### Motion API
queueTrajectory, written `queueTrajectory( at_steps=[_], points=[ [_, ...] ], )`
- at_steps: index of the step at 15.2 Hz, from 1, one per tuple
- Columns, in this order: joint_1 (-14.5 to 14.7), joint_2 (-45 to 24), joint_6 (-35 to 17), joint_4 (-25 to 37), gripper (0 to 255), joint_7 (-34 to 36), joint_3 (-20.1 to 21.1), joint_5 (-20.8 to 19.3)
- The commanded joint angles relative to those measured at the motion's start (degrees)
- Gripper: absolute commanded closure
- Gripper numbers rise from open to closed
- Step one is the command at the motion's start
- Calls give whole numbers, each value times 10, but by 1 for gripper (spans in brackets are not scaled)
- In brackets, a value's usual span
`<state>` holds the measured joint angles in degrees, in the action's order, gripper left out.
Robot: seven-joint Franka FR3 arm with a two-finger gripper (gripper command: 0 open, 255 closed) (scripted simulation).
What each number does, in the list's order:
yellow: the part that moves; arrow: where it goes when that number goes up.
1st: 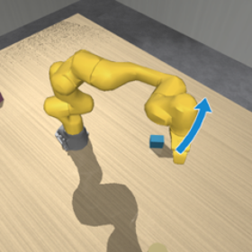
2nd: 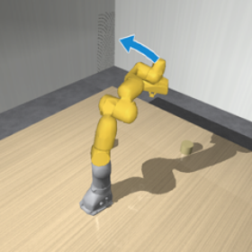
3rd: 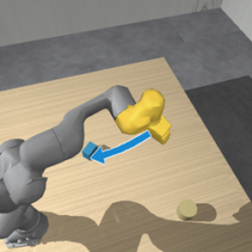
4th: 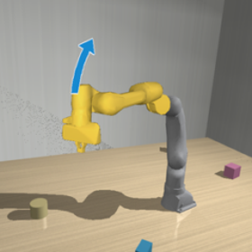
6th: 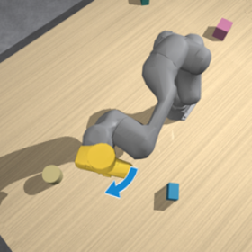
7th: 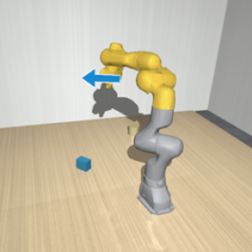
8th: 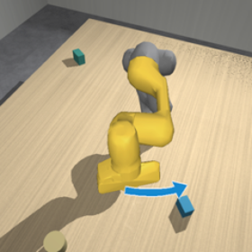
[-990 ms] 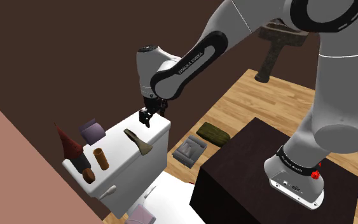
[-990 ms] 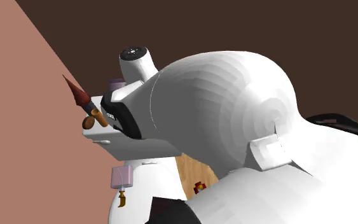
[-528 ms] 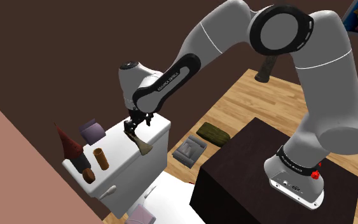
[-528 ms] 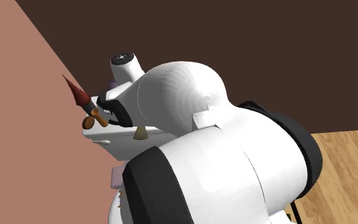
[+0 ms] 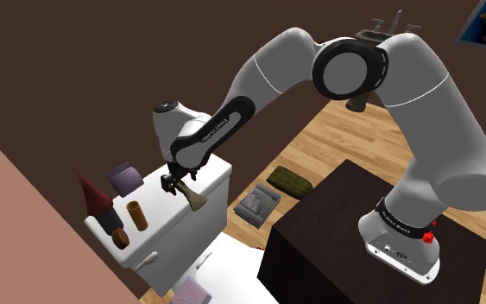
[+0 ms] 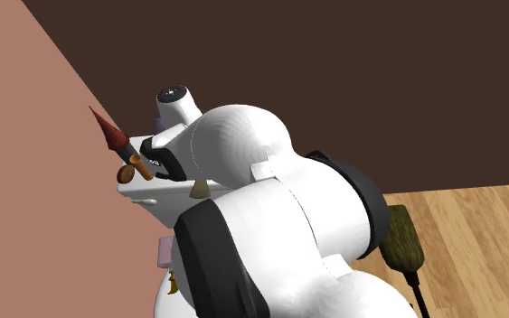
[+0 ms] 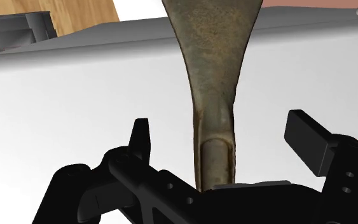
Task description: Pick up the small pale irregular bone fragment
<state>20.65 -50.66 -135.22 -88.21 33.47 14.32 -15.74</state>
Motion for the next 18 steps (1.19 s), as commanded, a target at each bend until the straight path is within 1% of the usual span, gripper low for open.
queueTrajectory(
  at_steps=[1,4,5,14,18],
  points=[
    [2,-12,-6,6,0,1,-2,-2],
    [4,-22,-12,11,0,2,-4,-4],
    [4,-22,-12,11,255,2,-4,-4],
    [4,-22,-12,11,255,2,-4,-4],
    [0,2,2,0,255,0,1,1]
  ],
)
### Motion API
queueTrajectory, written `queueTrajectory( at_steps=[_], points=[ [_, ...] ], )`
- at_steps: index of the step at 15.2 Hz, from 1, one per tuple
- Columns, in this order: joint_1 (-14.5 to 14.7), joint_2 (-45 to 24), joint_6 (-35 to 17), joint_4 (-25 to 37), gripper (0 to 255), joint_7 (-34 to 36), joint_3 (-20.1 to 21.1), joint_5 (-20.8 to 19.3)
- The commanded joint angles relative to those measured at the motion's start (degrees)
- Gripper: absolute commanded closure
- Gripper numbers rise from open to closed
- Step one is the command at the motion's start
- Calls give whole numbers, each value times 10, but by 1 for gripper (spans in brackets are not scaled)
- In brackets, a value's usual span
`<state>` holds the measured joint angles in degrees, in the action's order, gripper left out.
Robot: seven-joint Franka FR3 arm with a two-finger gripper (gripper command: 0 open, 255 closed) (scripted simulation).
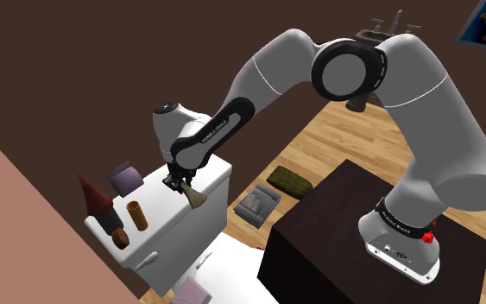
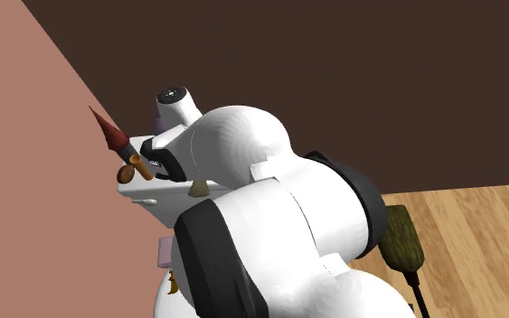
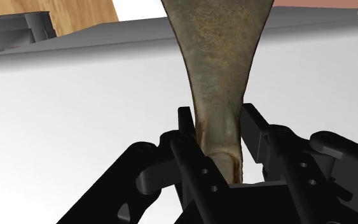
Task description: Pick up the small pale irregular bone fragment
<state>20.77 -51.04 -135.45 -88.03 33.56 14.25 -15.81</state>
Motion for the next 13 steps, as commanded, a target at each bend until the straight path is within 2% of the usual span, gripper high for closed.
queueTrajectory(
  at_steps=[1,13],
  points=[
    [-2,12,9,-4,255,-2,3,2],
    [-12,69,51,-19,255,-8,15,15]
  ],
)
